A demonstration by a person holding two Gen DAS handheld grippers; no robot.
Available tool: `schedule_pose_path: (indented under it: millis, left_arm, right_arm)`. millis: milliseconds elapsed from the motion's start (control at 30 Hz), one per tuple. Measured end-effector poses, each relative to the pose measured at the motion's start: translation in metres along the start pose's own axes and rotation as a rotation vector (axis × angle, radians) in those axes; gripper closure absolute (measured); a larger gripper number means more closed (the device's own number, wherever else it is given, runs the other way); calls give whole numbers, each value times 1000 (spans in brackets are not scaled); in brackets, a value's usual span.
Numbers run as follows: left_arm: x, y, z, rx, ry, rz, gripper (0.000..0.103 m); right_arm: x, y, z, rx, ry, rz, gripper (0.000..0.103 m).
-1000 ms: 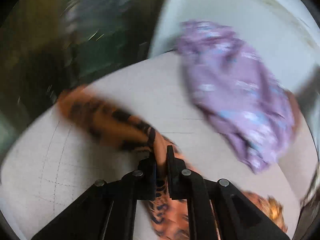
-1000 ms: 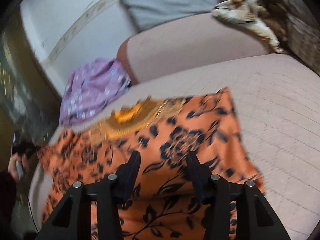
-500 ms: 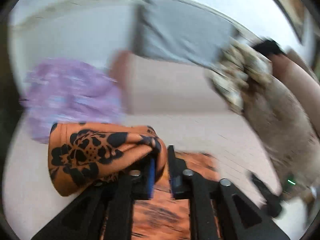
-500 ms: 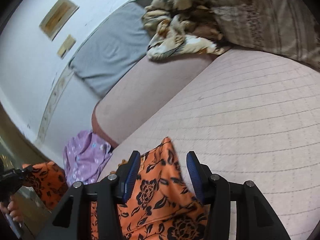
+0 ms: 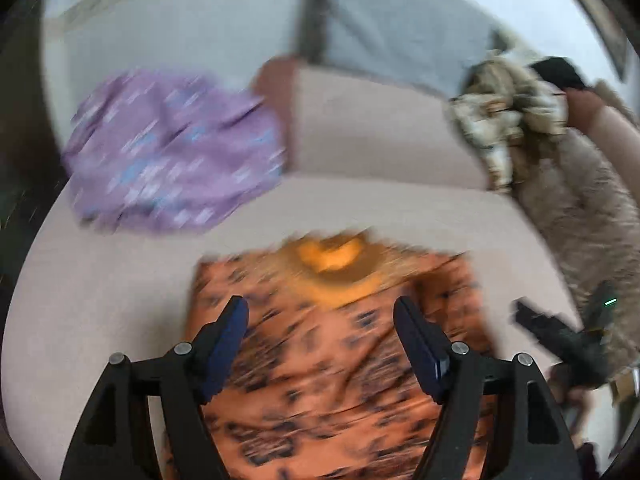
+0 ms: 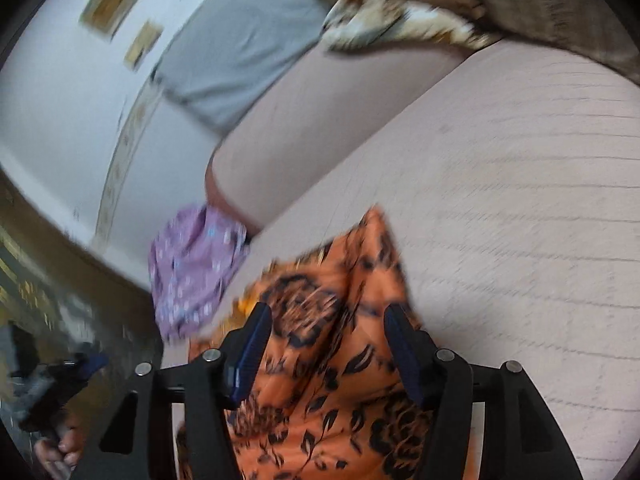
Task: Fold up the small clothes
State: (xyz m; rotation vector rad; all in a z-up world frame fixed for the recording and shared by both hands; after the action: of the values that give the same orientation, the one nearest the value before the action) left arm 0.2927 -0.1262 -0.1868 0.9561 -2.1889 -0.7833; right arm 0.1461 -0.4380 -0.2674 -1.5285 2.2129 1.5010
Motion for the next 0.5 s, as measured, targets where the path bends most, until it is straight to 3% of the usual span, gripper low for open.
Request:
schedule_pose_path:
  millis: [167,267,400,500]
  left_arm:
    - [-88,-28,62,-37,162,-124,27]
    - [-119,-33,81,10,209,-196,27]
    - [-124,-48,88,-14,165,-233,27]
    - [-126,-53,90,-17,107,-294,27]
  right_arm:
    - [-25,-17,12,-38,75,13,41]
    - [-40,-18,18,-59,100,12,36]
    - [-65,-33,13,-36,173,144,32]
    - [-74,-64,7,-100,130,233,32]
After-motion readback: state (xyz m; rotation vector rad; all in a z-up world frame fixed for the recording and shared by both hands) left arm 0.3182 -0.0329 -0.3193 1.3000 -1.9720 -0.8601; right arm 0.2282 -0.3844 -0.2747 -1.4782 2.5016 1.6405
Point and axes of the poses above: each gripper's, at about its wrist camera, not at the fingertips, and y roughly against the way its jaws point, x to its right, z to its underside, the point moved 7 cm from there along -y, roughly the way its jaws point, and after that the axes turned 12 degrees about z, right-handed, at the moved point
